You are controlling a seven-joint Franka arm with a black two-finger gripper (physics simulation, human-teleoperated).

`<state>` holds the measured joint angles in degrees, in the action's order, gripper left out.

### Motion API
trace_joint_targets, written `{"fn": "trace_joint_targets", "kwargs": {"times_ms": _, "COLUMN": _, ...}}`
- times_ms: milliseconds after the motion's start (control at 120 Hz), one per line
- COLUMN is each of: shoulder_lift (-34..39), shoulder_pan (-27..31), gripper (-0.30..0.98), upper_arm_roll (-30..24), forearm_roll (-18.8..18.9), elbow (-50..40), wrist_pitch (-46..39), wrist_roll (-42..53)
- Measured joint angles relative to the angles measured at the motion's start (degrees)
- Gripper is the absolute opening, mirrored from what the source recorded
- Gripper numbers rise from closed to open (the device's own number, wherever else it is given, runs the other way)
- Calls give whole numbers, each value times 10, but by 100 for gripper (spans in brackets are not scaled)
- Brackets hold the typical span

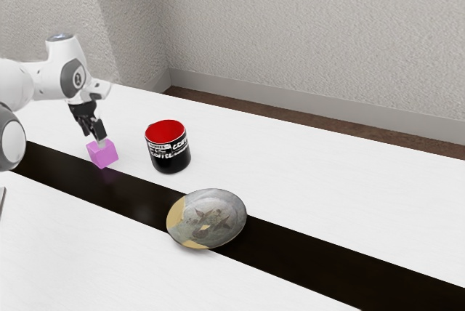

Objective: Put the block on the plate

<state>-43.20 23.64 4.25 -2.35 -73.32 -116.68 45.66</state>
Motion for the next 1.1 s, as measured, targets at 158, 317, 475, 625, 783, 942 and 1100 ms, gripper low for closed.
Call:
{"fn": "trace_joint_targets", "kwargs": {"times_ms": 158, "shoulder_lift": -14, "shoulder_pan": 1, "gripper": 69, "upper_arm_roll": 1, "forearm_roll": -16, "elbow": -3, "wrist_pitch": 0, "wrist_roll": 17}}
{"fn": "trace_joint_targets", "kwargs": {"times_ms": 317, "shoulder_lift": -27, "shoulder_pan": 4, "gripper": 68, "upper_arm_roll": 4, "forearm_roll": -22, "elbow": -3, "wrist_pitch": -4, "wrist_roll": 29}}
{"fn": "trace_joint_targets", "kwargs": {"times_ms": 475, "shoulder_lift": -28, "shoulder_pan": 5, "gripper": 36, "upper_arm_roll": 4, "forearm_roll": -24, "elbow": 0, "wrist_pitch": -6, "wrist_roll": 37}}
{"fn": "trace_joint_targets", "kwargs": {"times_ms": 625, "shoulder_lift": -20, "shoulder_pan": 5, "gripper": 35, "upper_arm_roll": 4, "forearm_roll": -18, "elbow": -2, "wrist_pitch": -9, "wrist_roll": 40}}
{"fn": "trace_joint_targets", "kwargs": {"times_ms": 783, "shoulder_lift": 45, "shoulder_pan": -1, "gripper": 35, "upper_arm_roll": 4, "forearm_roll": -16, "elbow": -53, "wrist_pitch": -10, "wrist_roll": 43}}
{"fn": "trace_joint_targets", "kwargs": {"times_ms": 942, "shoulder_lift": 144, "shoulder_pan": -33, "gripper": 35, "upper_arm_roll": 2, "forearm_roll": -15, "elbow": -160, "wrist_pitch": -10, "wrist_roll": 44}}
{"fn": "trace_joint_targets", "kwargs": {"times_ms": 1100, "shoulder_lift": 234, "shoulder_pan": -61, "gripper": 34, "upper_arm_roll": -2, "forearm_roll": -15, "elbow": -267, "wrist_pitch": -12, "wrist_roll": 45}}
